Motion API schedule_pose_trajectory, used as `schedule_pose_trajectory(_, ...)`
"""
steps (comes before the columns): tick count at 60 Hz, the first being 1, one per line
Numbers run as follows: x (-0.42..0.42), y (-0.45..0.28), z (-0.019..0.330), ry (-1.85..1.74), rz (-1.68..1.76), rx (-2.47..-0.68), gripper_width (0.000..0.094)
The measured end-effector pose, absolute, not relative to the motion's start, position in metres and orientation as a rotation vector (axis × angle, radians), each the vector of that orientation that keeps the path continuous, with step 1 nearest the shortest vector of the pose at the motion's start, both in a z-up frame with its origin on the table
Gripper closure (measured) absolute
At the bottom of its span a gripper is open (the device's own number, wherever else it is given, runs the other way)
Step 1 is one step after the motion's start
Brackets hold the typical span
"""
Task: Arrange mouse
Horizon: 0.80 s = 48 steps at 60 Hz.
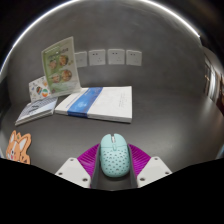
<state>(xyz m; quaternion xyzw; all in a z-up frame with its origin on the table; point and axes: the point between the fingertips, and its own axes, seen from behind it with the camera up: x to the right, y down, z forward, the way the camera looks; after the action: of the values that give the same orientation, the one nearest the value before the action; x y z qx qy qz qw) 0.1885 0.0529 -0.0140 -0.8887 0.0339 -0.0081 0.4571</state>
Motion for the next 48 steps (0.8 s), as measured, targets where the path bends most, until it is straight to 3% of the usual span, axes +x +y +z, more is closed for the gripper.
schedule_pose_trajectory(5, 0.191, 0.047, 0.001, 0.159, -0.069, -2.166, 0.0508)
schedule_pose_trajectory(17, 0.101, 0.013, 0.167, 0.277, -0.092, -1.842, 0.0513)
schedule_pose_trajectory(23, -0.002, -0.001, 0.203, 0.231, -0.075, -1.761, 0.0515)
schedule_pose_trajectory(28, -0.093, 0.0, 0.18, 0.178, -0.034, -1.782, 0.0517)
schedule_pose_trajectory(35, -0.191, -0.007, 0.092, 0.125, 0.052, -1.944, 0.0517)
schedule_pose_trajectory(42, -0.219, -0.009, 0.025, 0.159, 0.03, -2.042, 0.0514)
schedule_pose_trajectory(48, -0.217, -0.016, -0.003, 0.185, -0.036, -2.095, 0.0511)
